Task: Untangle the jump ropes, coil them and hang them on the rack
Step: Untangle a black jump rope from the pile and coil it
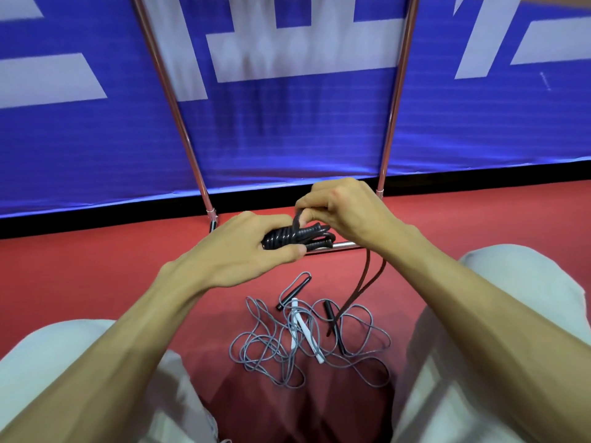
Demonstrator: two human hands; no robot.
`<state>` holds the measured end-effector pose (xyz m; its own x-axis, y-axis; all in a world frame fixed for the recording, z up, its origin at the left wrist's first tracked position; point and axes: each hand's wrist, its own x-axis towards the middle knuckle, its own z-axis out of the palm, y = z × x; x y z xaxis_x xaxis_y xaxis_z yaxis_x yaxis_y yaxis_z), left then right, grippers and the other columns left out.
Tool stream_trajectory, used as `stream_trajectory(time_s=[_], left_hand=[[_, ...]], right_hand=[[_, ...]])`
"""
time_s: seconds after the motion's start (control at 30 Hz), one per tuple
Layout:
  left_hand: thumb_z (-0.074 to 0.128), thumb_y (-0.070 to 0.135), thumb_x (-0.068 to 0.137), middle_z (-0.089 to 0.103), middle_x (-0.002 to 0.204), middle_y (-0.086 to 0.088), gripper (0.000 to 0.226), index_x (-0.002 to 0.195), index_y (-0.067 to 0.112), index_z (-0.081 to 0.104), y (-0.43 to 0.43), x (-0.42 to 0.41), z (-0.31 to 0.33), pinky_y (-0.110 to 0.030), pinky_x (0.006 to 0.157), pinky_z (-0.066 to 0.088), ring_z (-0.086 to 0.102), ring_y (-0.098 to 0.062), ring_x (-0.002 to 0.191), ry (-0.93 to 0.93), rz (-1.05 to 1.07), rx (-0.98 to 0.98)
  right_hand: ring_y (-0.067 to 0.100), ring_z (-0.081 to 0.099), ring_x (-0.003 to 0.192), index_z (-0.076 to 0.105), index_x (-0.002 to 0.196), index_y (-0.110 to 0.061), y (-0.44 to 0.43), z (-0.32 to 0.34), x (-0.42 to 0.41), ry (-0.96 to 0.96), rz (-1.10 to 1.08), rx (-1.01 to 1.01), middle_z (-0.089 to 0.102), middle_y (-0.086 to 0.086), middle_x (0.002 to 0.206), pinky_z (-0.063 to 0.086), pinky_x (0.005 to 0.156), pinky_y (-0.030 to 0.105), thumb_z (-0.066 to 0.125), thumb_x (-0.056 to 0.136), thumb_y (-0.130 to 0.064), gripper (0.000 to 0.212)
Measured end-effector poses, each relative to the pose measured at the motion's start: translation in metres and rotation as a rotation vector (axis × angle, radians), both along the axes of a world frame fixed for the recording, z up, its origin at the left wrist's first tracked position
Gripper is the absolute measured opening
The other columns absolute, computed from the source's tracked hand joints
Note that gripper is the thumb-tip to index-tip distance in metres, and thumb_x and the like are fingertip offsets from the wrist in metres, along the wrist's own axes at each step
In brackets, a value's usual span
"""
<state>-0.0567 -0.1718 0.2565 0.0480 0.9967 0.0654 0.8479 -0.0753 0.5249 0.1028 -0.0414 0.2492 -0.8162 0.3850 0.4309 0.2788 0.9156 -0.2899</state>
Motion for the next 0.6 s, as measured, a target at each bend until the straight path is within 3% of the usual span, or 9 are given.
stream_trajectory(time_s=[0.07,0.13,0.2,0.23,0.3,0.37,0.47,0.53,0.6], left_hand=[[0.057,0.055,0.081,0.054,0.060,-0.001,0.025,0.089,0.032,0.056,0.000,0.000,0.003,-0.043,0.051,0.047,0.046,-0.011,0.046,-0.090,0.045,0.082],[0.062,0.050,0.082,0.061,0.066,-0.001,0.035,0.115,0.042,0.054,0.001,0.000,0.004,-0.041,0.056,0.049,0.049,-0.012,0.049,-0.224,0.111,0.144],[0.068,0.037,0.088,0.061,0.067,-0.002,0.057,0.137,0.051,0.042,0.002,0.000,0.005,-0.032,0.054,0.046,0.048,-0.014,0.053,-0.399,0.122,0.146],[0.067,0.032,0.090,0.059,0.066,-0.002,0.061,0.139,0.053,0.039,0.002,0.001,0.006,-0.027,0.051,0.044,0.047,-0.016,0.053,-0.464,0.123,0.142],[0.067,0.029,0.091,0.058,0.064,-0.002,0.055,0.135,0.054,0.047,0.004,0.003,0.005,-0.025,0.047,0.042,0.046,-0.020,0.050,-0.544,0.151,0.154],[0.069,0.033,0.087,0.059,0.064,-0.004,0.040,0.124,0.046,0.061,0.007,0.005,0.005,-0.028,0.044,0.041,0.047,-0.023,0.046,-0.627,0.223,0.182],[0.070,0.033,0.087,0.061,0.063,-0.002,0.019,0.105,0.034,0.068,0.009,0.004,0.006,-0.030,0.044,0.041,0.048,-0.024,0.045,-0.686,0.347,0.206],[0.072,0.035,0.085,0.063,0.064,0.004,0.016,0.101,0.034,0.068,0.009,0.002,0.006,-0.031,0.051,0.044,0.054,-0.023,0.053,-0.587,0.419,0.245],[0.073,0.047,0.080,0.066,0.071,0.010,0.026,0.103,0.039,0.067,0.009,-0.002,0.003,-0.034,0.068,0.050,0.062,-0.019,0.073,-0.292,0.540,0.269]], right_hand=[[0.023,0.060,0.074,0.071,0.095,-0.022,0.005,-0.004,-0.004,0.018,-0.009,-0.021,0.064,-0.003,0.079,0.044,0.059,0.034,0.051,0.084,-0.031,0.024],[0.024,0.061,0.074,0.070,0.096,-0.017,0.007,-0.009,-0.010,0.055,-0.036,-0.060,0.066,0.001,0.079,0.047,0.062,0.038,0.055,0.077,-0.007,0.026],[0.016,0.061,0.067,0.066,0.079,-0.012,0.001,-0.013,-0.017,0.112,-0.045,-0.191,0.065,-0.003,0.069,0.048,0.065,0.038,0.055,0.074,0.002,0.018],[0.013,0.061,0.063,0.062,0.069,-0.013,-0.004,-0.013,-0.020,0.143,-0.038,-0.267,0.064,-0.005,0.063,0.048,0.065,0.035,0.053,0.075,0.000,0.017],[0.011,0.063,0.055,0.057,0.060,-0.018,-0.011,-0.012,-0.023,0.150,-0.013,-0.474,0.063,-0.004,0.056,0.049,0.063,0.028,0.053,0.083,-0.008,0.026],[0.014,0.063,0.049,0.063,0.065,-0.015,-0.011,-0.011,-0.025,0.122,0.036,-0.699,0.062,0.001,0.053,0.049,0.060,0.025,0.058,0.091,-0.013,0.027],[0.007,0.054,0.042,0.066,0.065,-0.011,-0.009,-0.016,-0.026,0.022,0.021,-0.789,0.059,-0.003,0.045,0.042,0.050,0.021,0.066,0.089,-0.024,0.027],[0.005,0.056,0.042,0.063,0.062,-0.012,-0.012,-0.024,-0.028,-0.075,0.004,-0.802,0.057,-0.007,0.043,0.043,0.051,0.014,0.068,0.088,-0.025,0.029],[0.006,0.062,0.049,0.066,0.067,-0.009,-0.014,-0.026,-0.028,-0.157,-0.003,-0.781,0.060,-0.007,0.044,0.044,0.058,0.011,0.067,0.088,-0.027,0.028]])
